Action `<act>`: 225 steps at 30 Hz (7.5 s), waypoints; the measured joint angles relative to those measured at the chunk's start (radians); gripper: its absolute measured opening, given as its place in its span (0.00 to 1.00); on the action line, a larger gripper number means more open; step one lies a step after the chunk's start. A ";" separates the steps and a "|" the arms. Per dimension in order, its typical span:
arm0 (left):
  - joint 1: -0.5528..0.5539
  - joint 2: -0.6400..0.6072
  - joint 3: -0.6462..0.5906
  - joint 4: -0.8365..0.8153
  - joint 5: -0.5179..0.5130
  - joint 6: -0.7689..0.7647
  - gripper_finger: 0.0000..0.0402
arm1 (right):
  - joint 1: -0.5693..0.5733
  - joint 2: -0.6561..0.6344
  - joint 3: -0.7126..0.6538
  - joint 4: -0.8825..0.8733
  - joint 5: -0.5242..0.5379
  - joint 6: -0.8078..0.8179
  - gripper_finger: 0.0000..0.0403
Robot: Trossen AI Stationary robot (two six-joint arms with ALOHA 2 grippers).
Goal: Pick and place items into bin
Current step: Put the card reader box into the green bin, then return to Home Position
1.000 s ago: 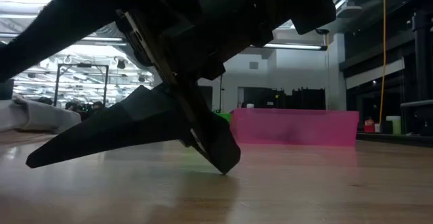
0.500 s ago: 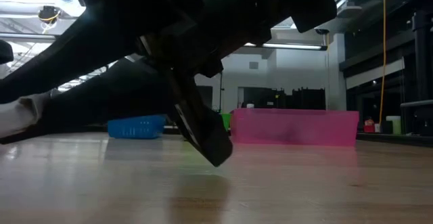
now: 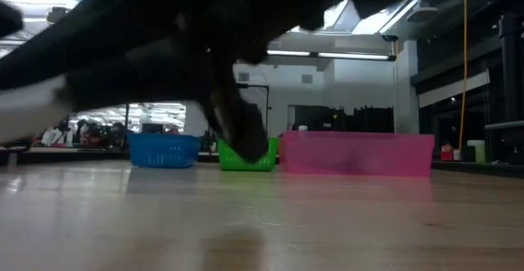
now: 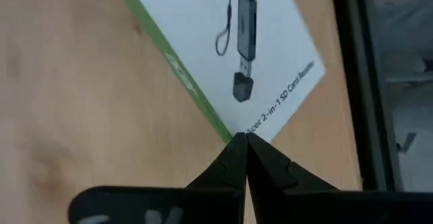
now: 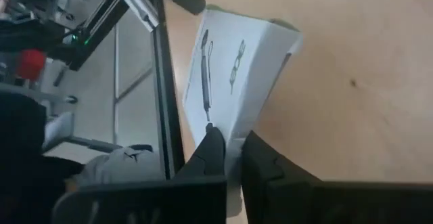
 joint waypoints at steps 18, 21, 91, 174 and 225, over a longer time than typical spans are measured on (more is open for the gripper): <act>-0.078 -0.189 -0.121 0.039 -0.159 0.063 0.01 | -0.030 -0.277 0.000 -0.405 0.259 -0.308 0.01; -0.067 -0.218 -0.172 0.095 -0.202 0.072 0.01 | -0.047 -0.302 0.000 -0.452 0.289 -0.359 0.01; 0.529 -0.582 -0.638 0.787 -0.276 0.573 0.01 | -0.521 -0.295 0.000 -0.782 0.702 -1.649 0.01; 0.528 -0.584 -0.638 0.788 -0.193 0.594 0.01 | -0.607 -0.296 0.133 -0.895 0.282 -1.378 0.25; 0.592 -1.597 -0.887 0.459 -0.108 0.890 0.01 | -0.441 -1.107 -1.102 0.346 0.046 -1.061 0.00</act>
